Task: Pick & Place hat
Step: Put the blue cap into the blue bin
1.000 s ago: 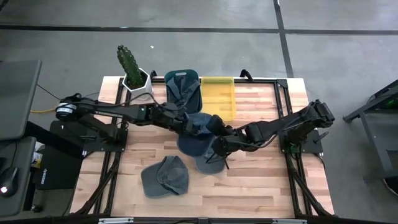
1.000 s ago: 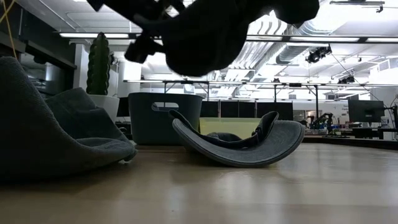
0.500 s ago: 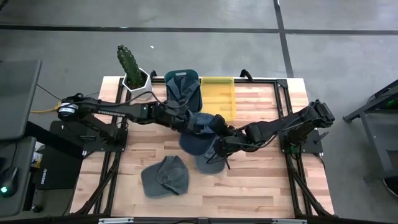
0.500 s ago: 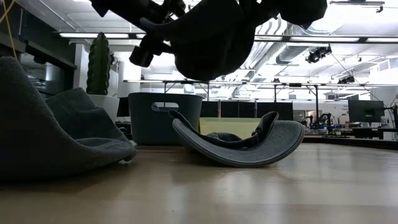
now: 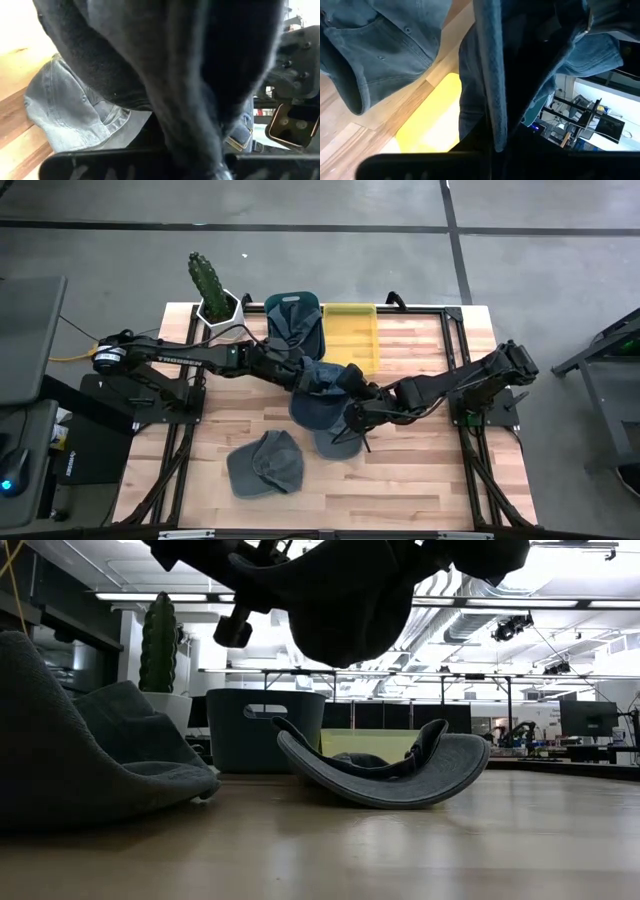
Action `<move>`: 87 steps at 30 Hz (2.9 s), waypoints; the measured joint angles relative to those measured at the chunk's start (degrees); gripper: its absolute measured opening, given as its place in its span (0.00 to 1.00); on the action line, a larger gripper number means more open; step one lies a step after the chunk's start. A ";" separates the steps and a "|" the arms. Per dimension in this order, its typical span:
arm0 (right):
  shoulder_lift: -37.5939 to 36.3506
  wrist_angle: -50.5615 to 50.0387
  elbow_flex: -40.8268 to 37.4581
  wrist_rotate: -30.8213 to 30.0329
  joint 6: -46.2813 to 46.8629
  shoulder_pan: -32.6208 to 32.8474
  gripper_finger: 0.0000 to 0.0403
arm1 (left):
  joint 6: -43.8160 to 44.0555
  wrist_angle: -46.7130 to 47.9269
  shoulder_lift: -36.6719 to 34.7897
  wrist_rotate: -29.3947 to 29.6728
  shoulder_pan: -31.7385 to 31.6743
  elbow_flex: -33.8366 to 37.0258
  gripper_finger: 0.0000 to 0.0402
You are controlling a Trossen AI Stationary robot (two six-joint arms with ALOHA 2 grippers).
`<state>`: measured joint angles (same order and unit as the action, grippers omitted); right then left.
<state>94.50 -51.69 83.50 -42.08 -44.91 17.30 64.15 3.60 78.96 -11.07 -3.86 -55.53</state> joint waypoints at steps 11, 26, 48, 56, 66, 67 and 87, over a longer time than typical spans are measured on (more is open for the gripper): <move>-0.78 -0.84 0.02 0.14 9.63 0.37 0.30 | -2.01 -0.09 0.00 -0.02 0.04 0.00 0.00; -9.64 -19.60 0.09 11.93 43.64 0.87 0.52 | -5.50 -0.65 0.00 4.88 0.00 0.00 0.00; -15.35 -24.68 -4.52 21.01 85.59 2.36 0.52 | -14.72 8.41 -12.44 10.58 -16.20 0.04 0.00; -25.57 -14.10 -18.64 21.20 98.05 2.36 0.52 | -15.94 8.73 -12.59 12.42 -21.92 0.02 0.00; -34.11 -7.33 -26.20 22.51 104.56 2.35 0.52 | -16.12 12.01 -8.00 17.71 -26.30 0.00 0.00; -34.27 -7.18 -26.45 22.46 104.97 2.29 0.52 | -15.97 12.00 -7.24 17.98 -26.57 0.00 0.00; -34.23 -6.83 -26.43 21.38 106.82 2.25 0.52 | -14.73 11.96 2.69 22.63 -26.56 0.00 0.02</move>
<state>60.27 -58.52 57.08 -20.71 61.91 19.55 49.43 15.55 81.65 11.56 -30.41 -55.53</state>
